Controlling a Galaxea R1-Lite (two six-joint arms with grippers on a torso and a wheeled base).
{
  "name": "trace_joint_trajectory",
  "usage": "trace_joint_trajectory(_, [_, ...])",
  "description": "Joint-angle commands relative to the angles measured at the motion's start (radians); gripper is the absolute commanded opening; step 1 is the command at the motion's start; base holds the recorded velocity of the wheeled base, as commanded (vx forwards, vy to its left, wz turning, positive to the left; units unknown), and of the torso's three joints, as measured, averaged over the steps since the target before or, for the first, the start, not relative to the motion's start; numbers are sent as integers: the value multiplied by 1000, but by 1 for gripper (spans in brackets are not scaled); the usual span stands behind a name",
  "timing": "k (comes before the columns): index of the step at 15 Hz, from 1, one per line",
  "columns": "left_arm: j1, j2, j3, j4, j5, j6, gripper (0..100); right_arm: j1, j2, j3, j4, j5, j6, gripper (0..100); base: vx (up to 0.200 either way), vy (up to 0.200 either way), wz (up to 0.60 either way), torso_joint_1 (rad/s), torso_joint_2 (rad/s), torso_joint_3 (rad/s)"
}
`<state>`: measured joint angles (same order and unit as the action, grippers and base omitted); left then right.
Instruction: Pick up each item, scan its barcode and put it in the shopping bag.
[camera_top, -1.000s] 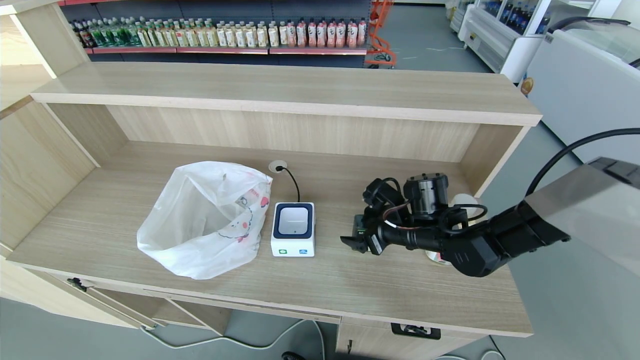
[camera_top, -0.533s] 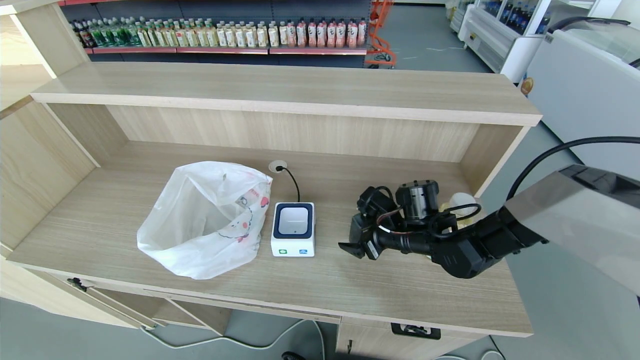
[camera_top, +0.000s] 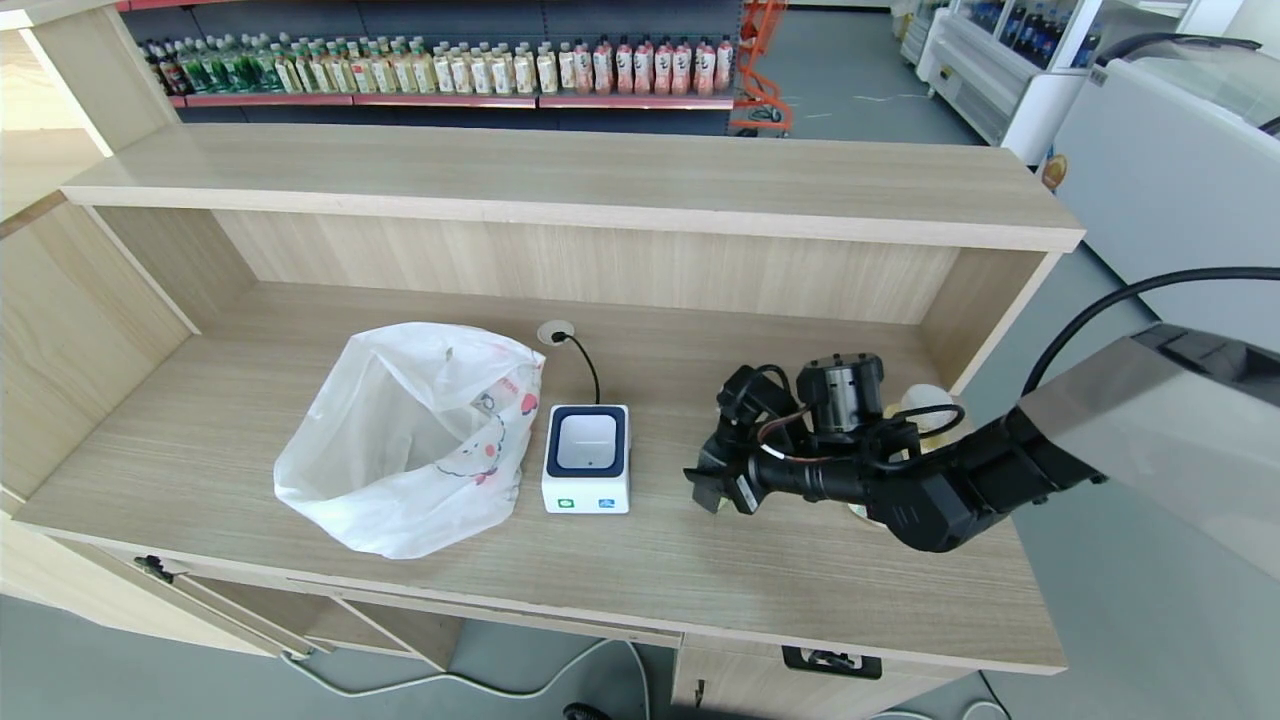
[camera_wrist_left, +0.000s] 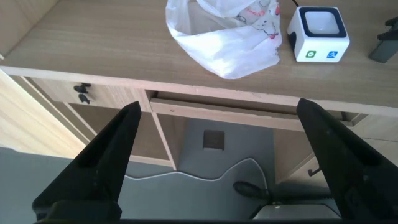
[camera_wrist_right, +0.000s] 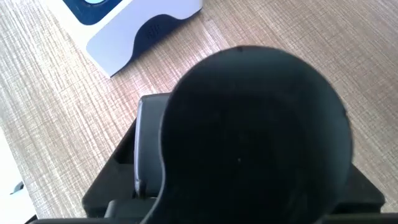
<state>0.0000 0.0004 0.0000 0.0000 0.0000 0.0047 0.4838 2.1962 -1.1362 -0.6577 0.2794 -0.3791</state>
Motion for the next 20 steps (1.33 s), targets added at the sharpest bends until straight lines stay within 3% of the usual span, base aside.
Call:
trace_joint_trajectory(1, [0,0,0,0,0,-2,100,-2,-50,16,-2,1,3,0,0,0,0,0,0,0])
trace_joint_trajectory(3, [0,0,0,0,0,0,100,-1,-99,29,-3,1,66,0,0,0,0,0,0,0])
trace_joint_trajectory(6, [0,0,0,0,0,0,100,7,-227,44,-8,38,269,0,0,0,0,0,0,0])
trace_joint_trajectory(8, [0,1,0,0,0,0,100,7,-303,61,-10,138,353,0,0,0,0,0,0,0])
trace_joint_trajectory(10, [0,0,0,0,0,0,100,-13,-408,84,-125,345,459,0,0,0,0,0,0,0])
trace_joint_trajectory(12, [0,0,0,0,0,0,100,-21,-527,92,-238,483,516,0,0,0,0,0,0,0])
trace_joint_trajectory(14, [0,0,0,0,0,0,100,-14,-632,99,-243,574,506,0,0,0,0,0,0,0])
trace_joint_trajectory(15, [0,0,0,0,0,0,100,2,-731,95,-232,702,502,0,0,0,0,0,0,0])
trace_joint_trajectory(17, [0,0,0,0,0,0,100,62,-803,115,-229,768,474,0,0,0,0,0,0,0])
trace_joint_trajectory(20, [0,0,0,0,0,0,100,88,-803,156,-234,787,126,0,0,0,0,0,0,0])
